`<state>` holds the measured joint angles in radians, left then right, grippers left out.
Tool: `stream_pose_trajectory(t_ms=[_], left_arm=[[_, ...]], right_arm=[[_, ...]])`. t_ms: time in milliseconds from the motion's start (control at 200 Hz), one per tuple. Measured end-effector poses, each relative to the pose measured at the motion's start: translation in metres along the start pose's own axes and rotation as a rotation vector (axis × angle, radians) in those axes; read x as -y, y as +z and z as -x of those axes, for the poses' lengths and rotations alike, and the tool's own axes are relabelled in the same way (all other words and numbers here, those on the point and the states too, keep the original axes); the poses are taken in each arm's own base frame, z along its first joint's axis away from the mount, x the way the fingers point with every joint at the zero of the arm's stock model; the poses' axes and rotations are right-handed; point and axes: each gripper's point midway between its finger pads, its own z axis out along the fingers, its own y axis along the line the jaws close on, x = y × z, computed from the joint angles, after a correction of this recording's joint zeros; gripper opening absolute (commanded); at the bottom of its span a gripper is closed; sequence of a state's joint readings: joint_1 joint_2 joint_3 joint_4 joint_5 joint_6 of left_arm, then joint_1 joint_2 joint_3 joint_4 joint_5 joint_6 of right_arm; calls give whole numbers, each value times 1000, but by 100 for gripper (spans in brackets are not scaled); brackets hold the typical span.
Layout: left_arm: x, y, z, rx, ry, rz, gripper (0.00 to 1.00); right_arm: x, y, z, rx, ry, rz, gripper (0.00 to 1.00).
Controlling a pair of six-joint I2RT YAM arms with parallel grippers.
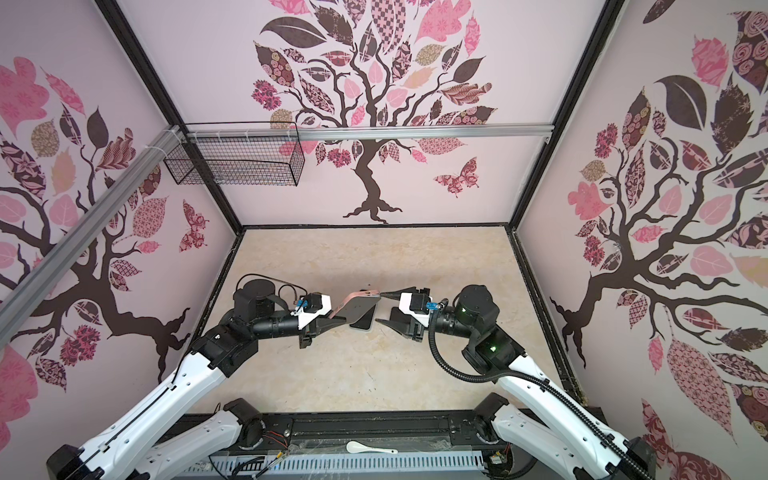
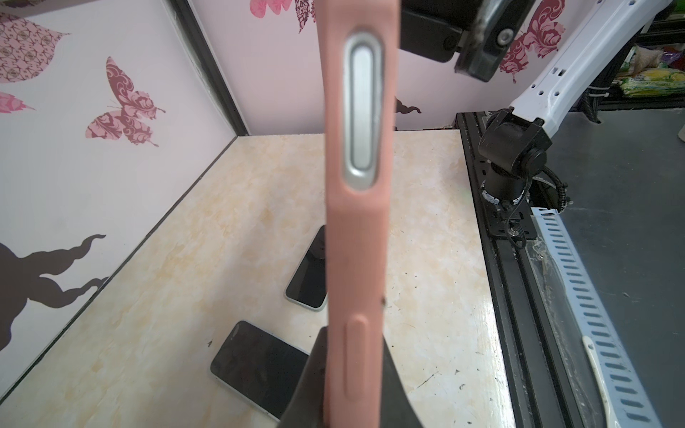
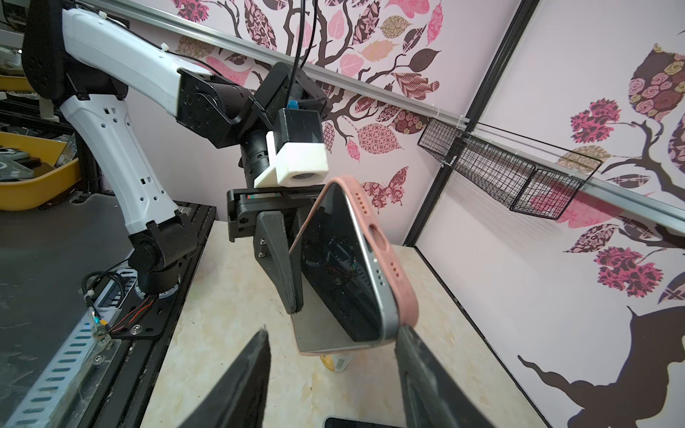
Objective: Take the phone out of the phone case
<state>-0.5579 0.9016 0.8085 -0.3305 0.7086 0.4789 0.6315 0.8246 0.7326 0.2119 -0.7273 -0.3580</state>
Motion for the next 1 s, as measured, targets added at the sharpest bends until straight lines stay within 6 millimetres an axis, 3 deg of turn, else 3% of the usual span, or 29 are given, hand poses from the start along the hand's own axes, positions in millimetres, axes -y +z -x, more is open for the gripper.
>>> stream_pose_trajectory(t_ms=[365, 750, 1000], left_arm=[[4, 1, -13, -49, -28, -15, 0], [11, 4, -20, -68, -28, -63, 0], [17, 5, -30, -101, -49, -88, 0]], right_arm=[[-1, 3, -12, -54, 46, 17, 55], [-18, 6, 1, -28, 71, 157, 53], [-20, 10, -6, -90, 102, 196, 51]])
